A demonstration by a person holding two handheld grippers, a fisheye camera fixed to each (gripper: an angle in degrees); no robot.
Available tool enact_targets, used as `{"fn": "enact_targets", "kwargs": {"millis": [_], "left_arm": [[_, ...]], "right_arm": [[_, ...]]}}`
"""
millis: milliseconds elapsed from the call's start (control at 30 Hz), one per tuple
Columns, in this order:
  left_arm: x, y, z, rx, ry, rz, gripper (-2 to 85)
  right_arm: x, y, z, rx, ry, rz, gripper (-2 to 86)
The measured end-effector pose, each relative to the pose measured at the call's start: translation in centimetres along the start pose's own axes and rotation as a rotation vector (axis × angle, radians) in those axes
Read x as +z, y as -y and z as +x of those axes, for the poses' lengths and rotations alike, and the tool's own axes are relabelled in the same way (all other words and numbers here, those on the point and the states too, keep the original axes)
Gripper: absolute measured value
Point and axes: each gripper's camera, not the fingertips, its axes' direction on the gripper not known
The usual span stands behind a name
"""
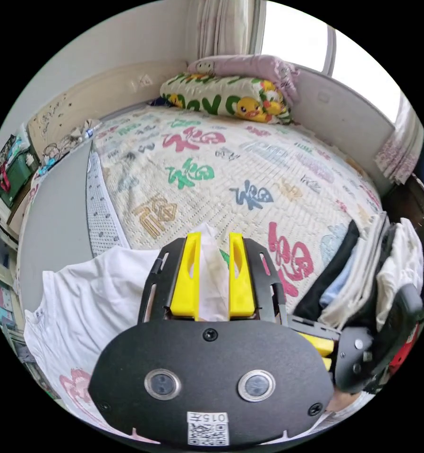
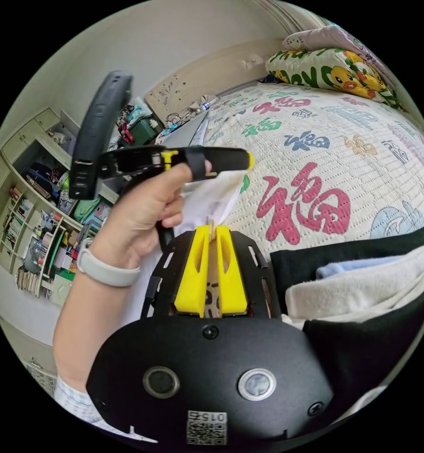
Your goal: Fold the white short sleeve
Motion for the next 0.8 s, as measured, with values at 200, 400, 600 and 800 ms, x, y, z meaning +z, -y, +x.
{"fn": "enact_targets", "kwargs": {"millis": [200,400,600,800], "left_arm": [[-0.9,2.6,2.9,0.131,0.051,0.068,1.1],[-0.6,4.0,3.1,0.16,-0.074,0.108,1.5],[-1.0,3.3,-0.2,0.103,-0.126,0.114,6.6],[-12.4,-4.8,-4.8,0.205,-0.08,0.224,7.2]], "right_arm": [[-2.2,-1.5,-3.6,-0.038,-0.04,0.057,1.0],[-2.4,-2.9,-7.7,-0.172,-0.264,0.027,0.9],[0.8,-4.2,-9.5,-0.248,-0.386,-0.087,1.2],[2.3,-5.9,-9.6,-0.239,-0.46,-0.066,3.0]]}}
